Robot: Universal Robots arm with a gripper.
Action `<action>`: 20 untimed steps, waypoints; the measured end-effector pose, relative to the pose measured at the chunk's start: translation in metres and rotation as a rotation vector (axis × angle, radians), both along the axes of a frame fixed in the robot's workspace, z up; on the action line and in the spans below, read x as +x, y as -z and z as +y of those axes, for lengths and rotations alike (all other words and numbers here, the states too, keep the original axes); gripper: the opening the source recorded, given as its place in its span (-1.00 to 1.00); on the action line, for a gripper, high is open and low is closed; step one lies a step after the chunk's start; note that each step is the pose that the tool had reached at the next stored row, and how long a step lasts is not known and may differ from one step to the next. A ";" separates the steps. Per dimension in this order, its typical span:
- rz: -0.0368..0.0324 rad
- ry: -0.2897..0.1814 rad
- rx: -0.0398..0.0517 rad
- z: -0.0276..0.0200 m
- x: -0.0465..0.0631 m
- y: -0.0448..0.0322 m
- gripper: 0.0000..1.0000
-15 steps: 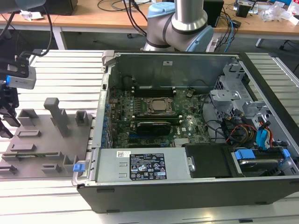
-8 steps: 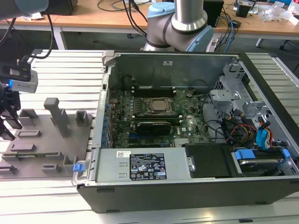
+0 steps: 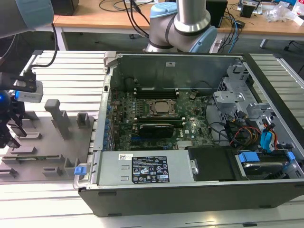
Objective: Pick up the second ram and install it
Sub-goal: 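Pick up the second ram and move it above second insertion slot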
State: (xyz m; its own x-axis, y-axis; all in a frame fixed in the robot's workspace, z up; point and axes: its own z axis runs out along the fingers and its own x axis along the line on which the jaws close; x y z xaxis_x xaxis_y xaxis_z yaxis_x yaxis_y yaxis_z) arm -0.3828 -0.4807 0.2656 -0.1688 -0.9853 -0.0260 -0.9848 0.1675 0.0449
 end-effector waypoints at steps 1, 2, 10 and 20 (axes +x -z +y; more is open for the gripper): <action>0.0000 0.000 0.0000 0.0000 0.000 0.0012 -0.28; 0.0000 -0.001 0.0000 0.0000 0.000 0.0024 -0.28; 0.0000 -0.084 -0.0056 0.0000 0.001 0.0093 -0.28; 0.0010 -0.123 -0.0136 -0.0038 0.013 0.0276 -0.28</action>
